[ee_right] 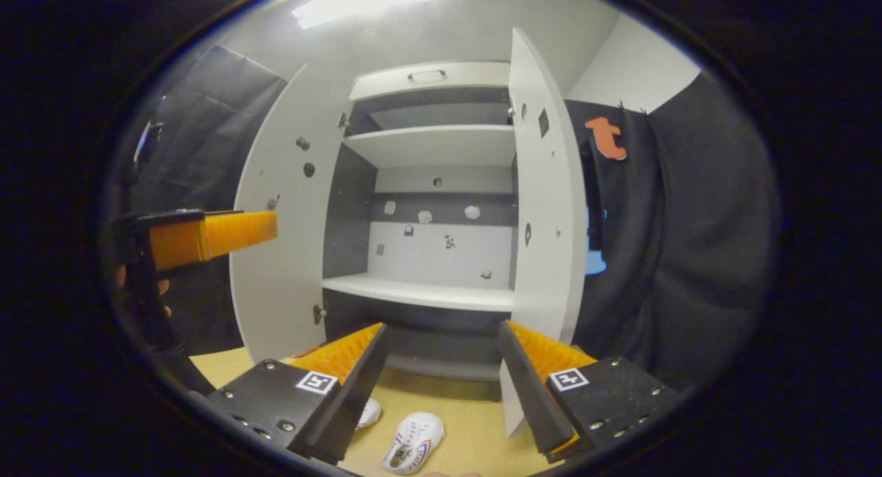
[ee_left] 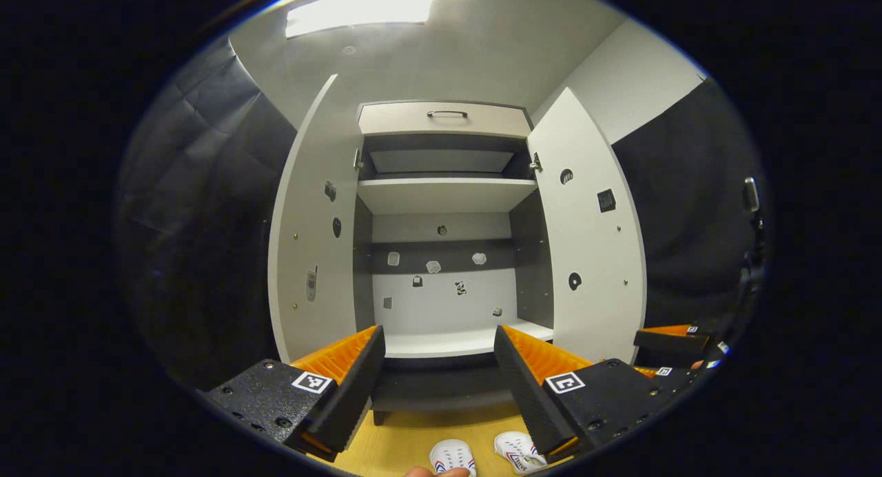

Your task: Grab one shoe with the right hand and put it into the shoe cabinet, grab the other shoe with the left hand and put it into the shoe cabinet; then close the right door with the right hand and the left door with the left hand.

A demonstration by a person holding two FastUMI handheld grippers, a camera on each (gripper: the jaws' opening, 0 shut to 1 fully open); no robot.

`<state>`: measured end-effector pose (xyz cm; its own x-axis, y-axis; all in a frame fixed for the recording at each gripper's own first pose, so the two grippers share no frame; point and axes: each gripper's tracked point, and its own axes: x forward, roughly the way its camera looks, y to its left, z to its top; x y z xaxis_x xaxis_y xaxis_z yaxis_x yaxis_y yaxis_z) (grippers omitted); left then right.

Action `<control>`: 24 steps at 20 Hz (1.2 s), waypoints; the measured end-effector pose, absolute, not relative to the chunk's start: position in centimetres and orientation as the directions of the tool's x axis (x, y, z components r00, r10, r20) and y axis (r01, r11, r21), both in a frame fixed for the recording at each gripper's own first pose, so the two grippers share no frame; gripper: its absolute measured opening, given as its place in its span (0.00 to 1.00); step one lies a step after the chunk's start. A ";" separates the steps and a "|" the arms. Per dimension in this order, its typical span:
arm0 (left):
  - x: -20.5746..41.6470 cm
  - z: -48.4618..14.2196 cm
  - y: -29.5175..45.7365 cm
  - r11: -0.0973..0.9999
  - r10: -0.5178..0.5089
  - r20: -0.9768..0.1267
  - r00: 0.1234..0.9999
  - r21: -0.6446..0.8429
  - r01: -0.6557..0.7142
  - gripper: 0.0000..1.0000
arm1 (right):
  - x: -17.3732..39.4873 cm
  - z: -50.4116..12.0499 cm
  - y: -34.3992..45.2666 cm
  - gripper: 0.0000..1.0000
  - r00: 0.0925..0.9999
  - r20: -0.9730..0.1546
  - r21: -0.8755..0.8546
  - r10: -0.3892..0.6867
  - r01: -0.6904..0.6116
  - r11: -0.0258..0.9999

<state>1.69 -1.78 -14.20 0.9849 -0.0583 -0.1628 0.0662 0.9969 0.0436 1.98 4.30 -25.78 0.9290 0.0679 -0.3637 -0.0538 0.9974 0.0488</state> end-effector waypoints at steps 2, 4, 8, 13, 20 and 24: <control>1.1 -15.5 -1.6 0.997 -0.058 -0.163 0.985 0.042 0.065 0.96 | 1.3 -29.5 5.2 0.96 0.909 -0.409 0.053 0.076 -0.060 0.997; 0.4 -16.7 -1.0 0.997 -0.048 -0.157 0.986 0.051 0.057 0.97 | 0.6 -33.3 6.3 0.96 0.891 -0.446 0.053 0.082 -0.065 0.996; -0.9 -18.3 0.3 0.998 -0.039 -0.148 0.988 0.042 0.046 0.97 | -1.2 -40.7 8.6 0.96 0.845 -0.527 0.048 0.088 -0.074 0.996; -0.4 -19.1 2.1 0.998 -0.026 -0.136 0.990 0.049 0.033 0.97 | -2.7 -48.6 10.8 0.86 0.768 -0.632 0.063 0.103 -0.081 0.995; -0.7 -19.3 3.4 0.999 0.005 -0.121 0.993 0.042 0.000 0.97 | -5.5 -57.5 11.8 0.67 0.584 -0.804 0.087 0.110 -0.068 0.994; -0.8 -20.3 3.4 1.000 0.003 -0.132 0.991 0.027 0.000 0.97 | -5.9 -58.0 11.8 0.64 0.606 -0.795 -0.091 0.033 -0.173 0.981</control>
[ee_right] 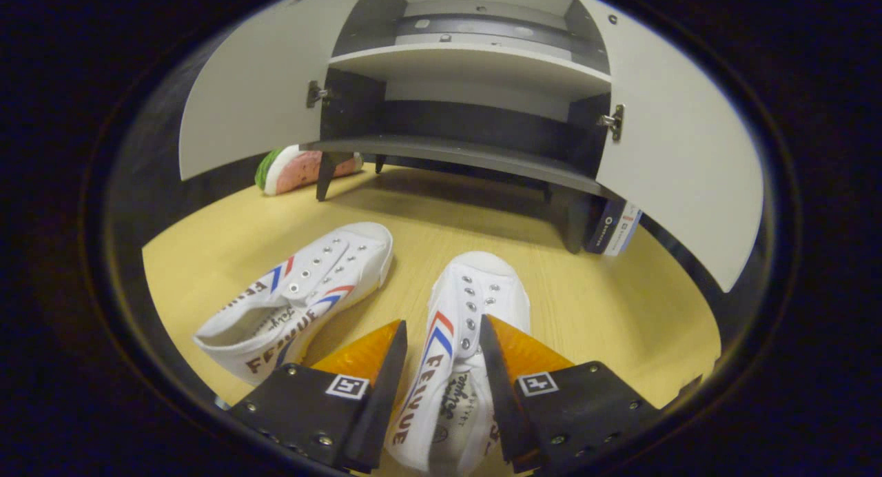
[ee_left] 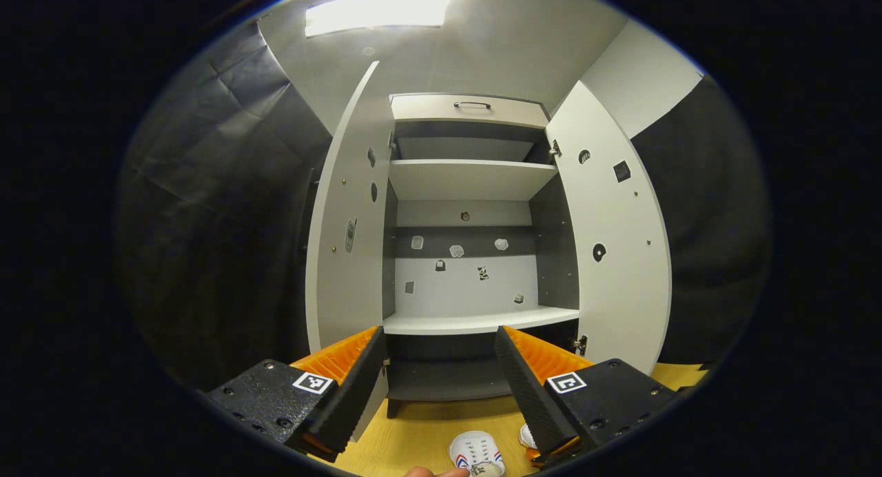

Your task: Grab one shoe with the right hand and put it into the shoe cabinet, grab the other shoe with the left hand and put it into the shoe cabinet; then close the right door with the right hand and the left door with the left hand.

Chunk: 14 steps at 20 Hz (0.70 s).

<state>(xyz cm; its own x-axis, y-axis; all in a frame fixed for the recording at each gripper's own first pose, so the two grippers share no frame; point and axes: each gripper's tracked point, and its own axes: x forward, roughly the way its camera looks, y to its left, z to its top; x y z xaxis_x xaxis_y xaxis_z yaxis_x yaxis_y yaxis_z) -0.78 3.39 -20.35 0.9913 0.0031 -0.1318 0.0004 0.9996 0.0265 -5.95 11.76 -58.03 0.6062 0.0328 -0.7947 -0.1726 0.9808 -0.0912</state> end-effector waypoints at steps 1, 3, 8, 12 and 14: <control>-0.8 -20.7 3.3 1.000 -0.001 -0.139 0.990 0.026 0.004 0.97 | -6.4 -57.9 11.9 0.63 0.603 -0.798 -0.128 0.020 -0.202 0.971; -0.8 -21.2 3.6 1.000 0.000 -0.153 0.988 0.028 0.005 0.97 | -6.2 -59.0 11.9 0.64 0.589 -0.808 -0.196 -0.029 -0.221 0.955; -1.2 -21.5 4.4 0.999 0.011 -0.156 0.988 0.032 -0.006 0.97 | -6.4 -58.0 12.1 0.28 0.583 -0.812 -0.085 0.028 -0.165 0.983; -1.3 -21.1 4.5 1.000 0.013 -0.142 0.990 0.024 -0.010 0.97 | -6.3 -57.9 12.2 0.08 0.579 -0.811 0.029 0.081 -0.099 0.995; -1.3 -21.0 4.3 1.000 0.006 -0.140 0.990 0.026 -0.002 0.96 | -6.2 -57.6 12.4 0.04 0.586 -0.805 0.044 0.093 -0.098 0.994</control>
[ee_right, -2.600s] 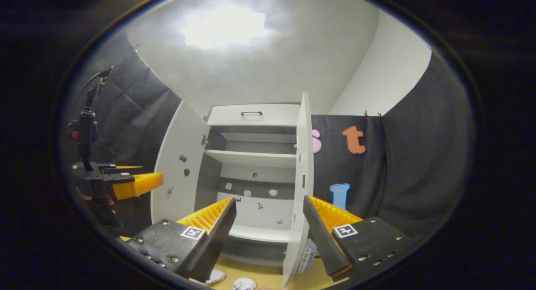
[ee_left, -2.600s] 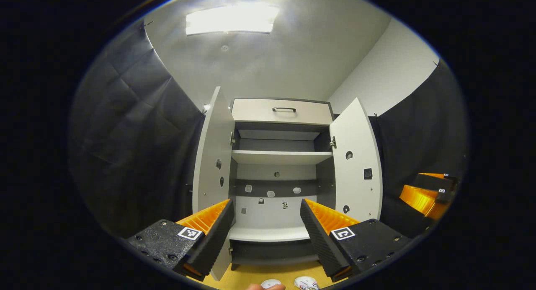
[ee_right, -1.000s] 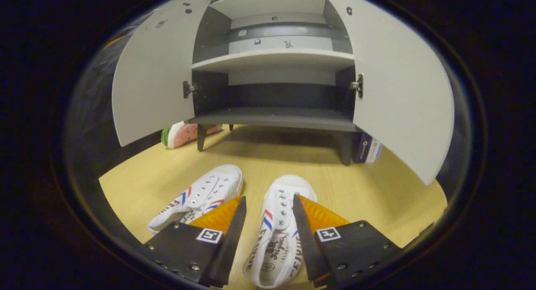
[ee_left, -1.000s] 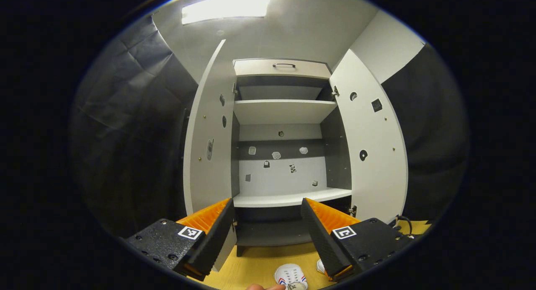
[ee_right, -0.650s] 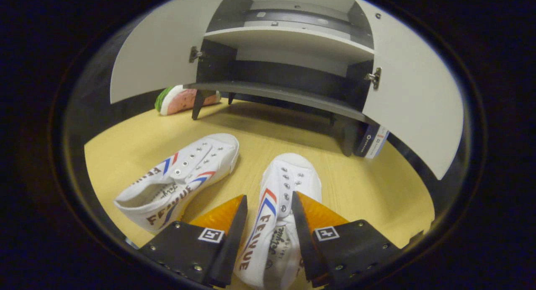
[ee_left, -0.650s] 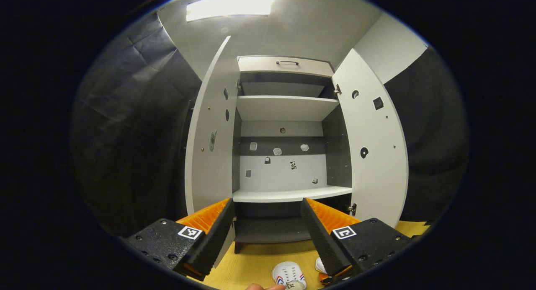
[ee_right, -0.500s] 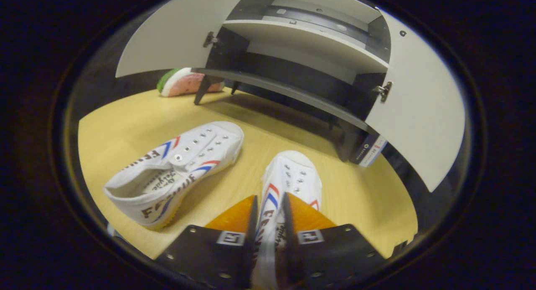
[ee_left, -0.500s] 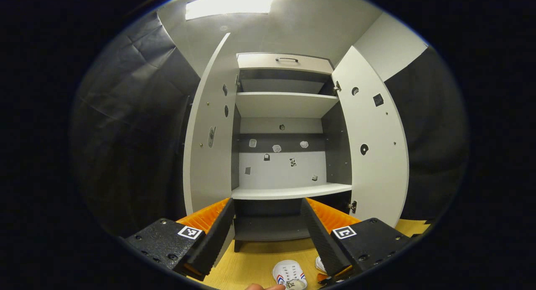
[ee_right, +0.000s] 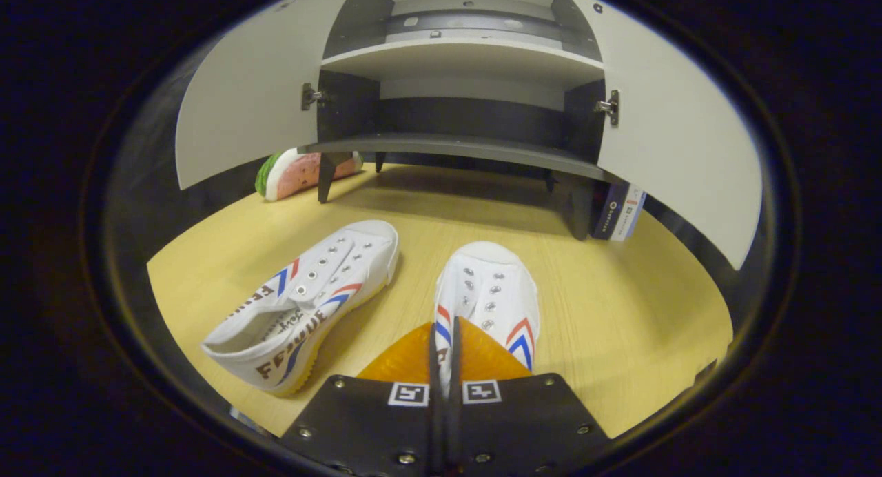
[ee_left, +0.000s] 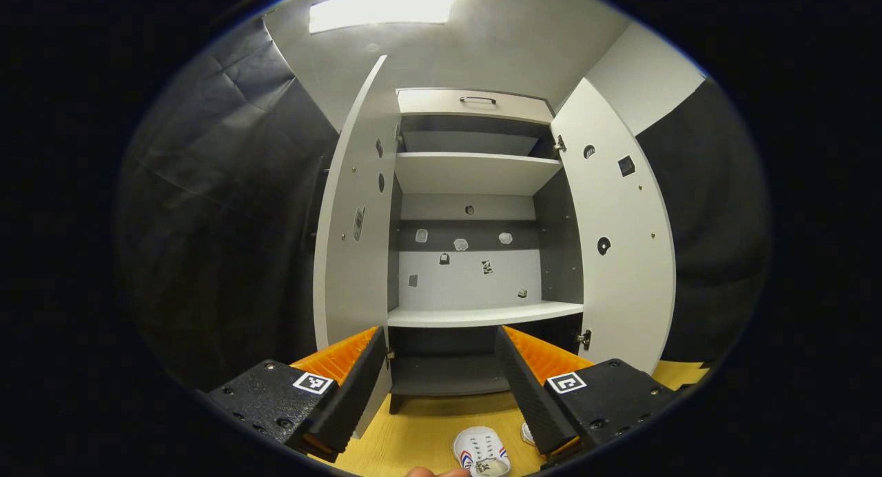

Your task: Grab one shoe with the right hand and put it into the shoe cabinet, grab the other shoe with the left hand and put it into the shoe cabinet; then close the right door with the right hand and the left door with the left hand.

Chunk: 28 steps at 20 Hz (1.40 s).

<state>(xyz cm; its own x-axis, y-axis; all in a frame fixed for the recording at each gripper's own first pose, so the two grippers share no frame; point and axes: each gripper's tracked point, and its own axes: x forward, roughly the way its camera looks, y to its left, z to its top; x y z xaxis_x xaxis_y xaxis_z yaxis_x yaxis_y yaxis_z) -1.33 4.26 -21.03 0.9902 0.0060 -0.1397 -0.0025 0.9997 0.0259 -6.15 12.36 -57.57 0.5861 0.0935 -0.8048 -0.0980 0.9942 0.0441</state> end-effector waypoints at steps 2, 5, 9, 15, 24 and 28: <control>-1.2 -21.0 4.3 1.000 0.003 -0.138 0.990 0.031 0.002 0.96 | -5.9 -56.6 12.6 0.01 0.623 -0.774 0.069 0.112 -0.093 0.993; -1.0 -21.2 4.6 1.000 0.010 -0.137 0.990 0.027 -0.006 0.97 | -5.0 -54.4 13.1 0.01 0.648 -0.747 0.115 0.149 -0.095 0.989; -0.3 -21.9 5.2 0.999 0.016 -0.154 0.988 0.034 -0.010 0.97 | -1.6 -51.5 13.1 0.01 0.696 -0.702 0.117 0.152 -0.098 0.988; 1.7 -22.6 5.6 0.999 0.010 -0.168 0.986 0.044 -0.003 0.97 | 8.6 -41.4 12.1 0.01 0.830 -0.542 0.089 0.134 -0.102 0.991; 5.2 -24.6 5.1 0.999 -0.032 -0.196 0.980 0.009 0.035 0.97 | 26.5 -30.3 10.9 0.01 0.925 -0.369 0.055 0.095 -0.080 0.995; 5.9 -25.7 5.5 0.999 -0.030 -0.217 0.976 0.017 0.034 0.97 | 34.8 -32.4 10.3 0.01 0.913 -0.404 0.015 0.055 -0.054 0.998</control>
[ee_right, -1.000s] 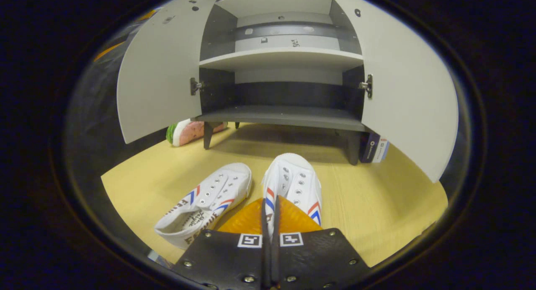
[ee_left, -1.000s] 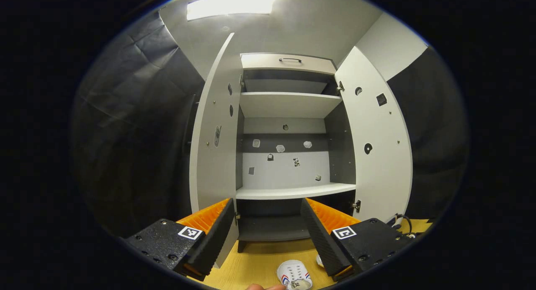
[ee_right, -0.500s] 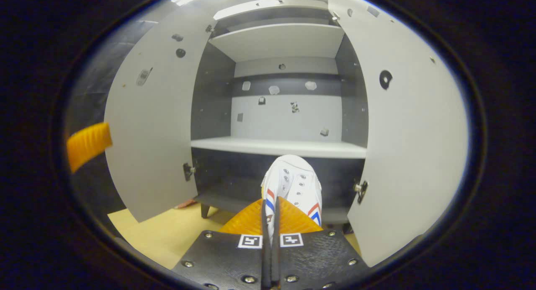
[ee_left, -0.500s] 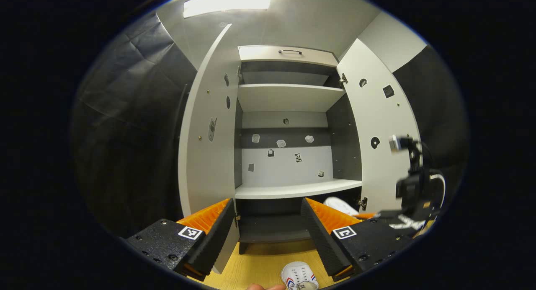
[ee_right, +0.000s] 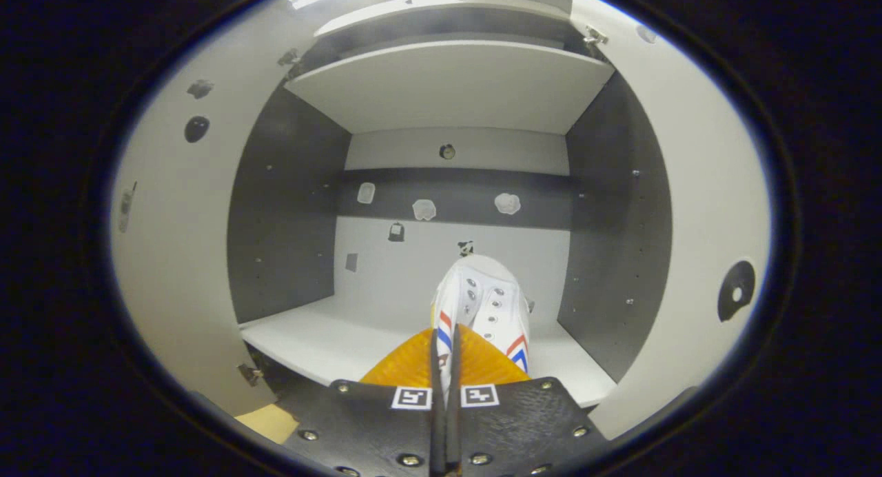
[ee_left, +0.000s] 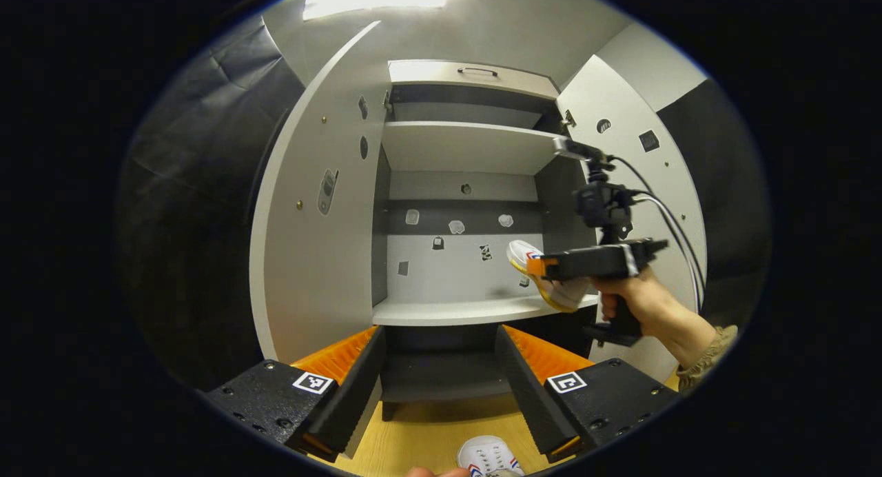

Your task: Grab one shoe with the right hand and put it into the shoe cabinet, grab the other shoe with the left hand and put it into the shoe cabinet; then close the right door with the right hand and the left door with the left hand.

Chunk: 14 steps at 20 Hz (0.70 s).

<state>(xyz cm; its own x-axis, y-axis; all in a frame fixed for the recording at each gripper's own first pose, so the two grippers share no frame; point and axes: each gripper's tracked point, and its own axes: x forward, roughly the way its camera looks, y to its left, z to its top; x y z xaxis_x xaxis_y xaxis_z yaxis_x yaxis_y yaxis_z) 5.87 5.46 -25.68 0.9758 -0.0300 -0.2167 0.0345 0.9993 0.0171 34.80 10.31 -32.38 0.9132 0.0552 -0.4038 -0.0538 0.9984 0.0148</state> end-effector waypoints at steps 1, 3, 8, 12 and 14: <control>5.9 -26.0 5.6 0.999 -0.027 -0.224 0.974 0.017 0.031 0.97 | 36.1 -33.3 10.5 0.01 0.906 -0.420 0.016 0.055 -0.053 0.998; 6.0 -26.3 5.8 1.000 -0.022 -0.230 0.973 0.011 0.025 0.97 | 38.2 -35.2 10.6 0.01 0.888 -0.458 0.005 0.047 -0.051 0.999; 6.0 -26.8 6.2 1.000 -0.013 -0.240 0.971 0.010 0.016 0.97 | 39.5 -38.1 10.6 0.02 0.856 -0.516 0.005 0.036 -0.039 0.999; 5.8 -27.8 5.8 1.000 -0.029 -0.264 0.964 -0.005 0.029 0.97 | 39.8 -35.7 8.8 0.27 0.896 -0.445 -0.074 -0.018 -0.017 0.997; 5.9 -28.7 5.4 0.999 -0.036 -0.279 0.960 -0.008 0.035 0.97 | 39.3 -34.2 9.0 0.25 0.910 -0.414 -0.051 -0.009 -0.014 0.999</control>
